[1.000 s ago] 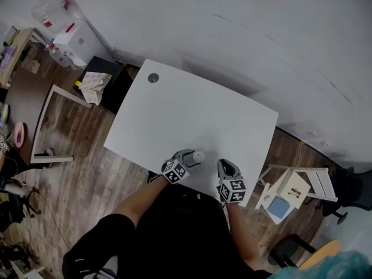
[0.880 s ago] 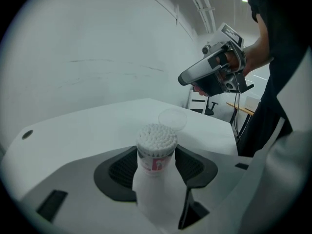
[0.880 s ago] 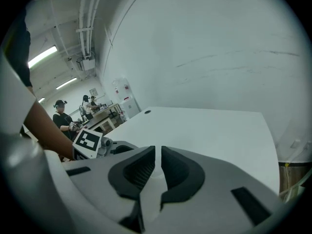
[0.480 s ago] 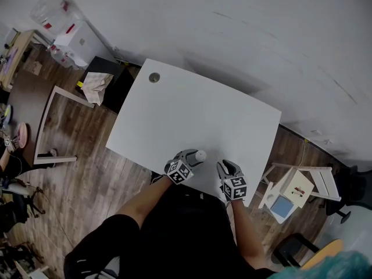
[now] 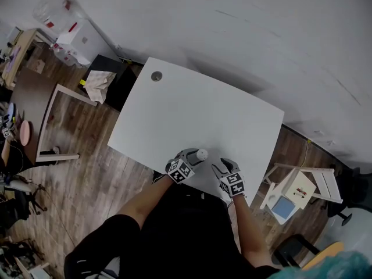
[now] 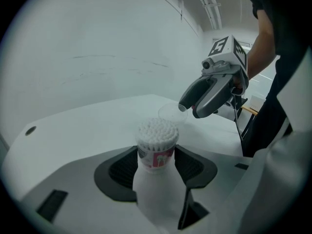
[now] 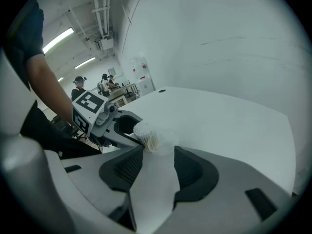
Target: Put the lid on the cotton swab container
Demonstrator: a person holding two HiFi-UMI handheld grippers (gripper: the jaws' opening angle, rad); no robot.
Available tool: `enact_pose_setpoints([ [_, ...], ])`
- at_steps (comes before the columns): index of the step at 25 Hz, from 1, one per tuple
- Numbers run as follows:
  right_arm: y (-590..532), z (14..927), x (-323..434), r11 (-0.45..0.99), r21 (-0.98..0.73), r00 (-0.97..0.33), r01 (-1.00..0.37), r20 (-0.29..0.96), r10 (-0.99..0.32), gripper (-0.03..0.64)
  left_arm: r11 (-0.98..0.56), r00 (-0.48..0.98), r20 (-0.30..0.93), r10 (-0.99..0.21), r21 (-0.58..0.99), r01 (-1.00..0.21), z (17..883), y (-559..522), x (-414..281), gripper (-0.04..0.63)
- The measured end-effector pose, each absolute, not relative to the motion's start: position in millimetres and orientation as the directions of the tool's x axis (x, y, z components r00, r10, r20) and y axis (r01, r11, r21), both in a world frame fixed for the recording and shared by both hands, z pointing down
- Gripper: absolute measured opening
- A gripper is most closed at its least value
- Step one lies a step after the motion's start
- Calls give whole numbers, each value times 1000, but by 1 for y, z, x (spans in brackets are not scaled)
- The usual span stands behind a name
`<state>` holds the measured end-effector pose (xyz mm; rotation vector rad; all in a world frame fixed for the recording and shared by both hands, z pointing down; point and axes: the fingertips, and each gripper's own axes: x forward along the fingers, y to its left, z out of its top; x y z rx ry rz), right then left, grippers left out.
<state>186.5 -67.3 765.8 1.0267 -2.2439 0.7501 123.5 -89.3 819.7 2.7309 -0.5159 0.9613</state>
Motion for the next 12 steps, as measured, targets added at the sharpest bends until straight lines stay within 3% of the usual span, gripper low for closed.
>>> enact_pose_setpoints([
  [12, -69, 771, 182, 608, -231, -564, -760, 698, -440, 201, -912, 724, 629, -284, 56, -406, 820, -90, 126, 273],
])
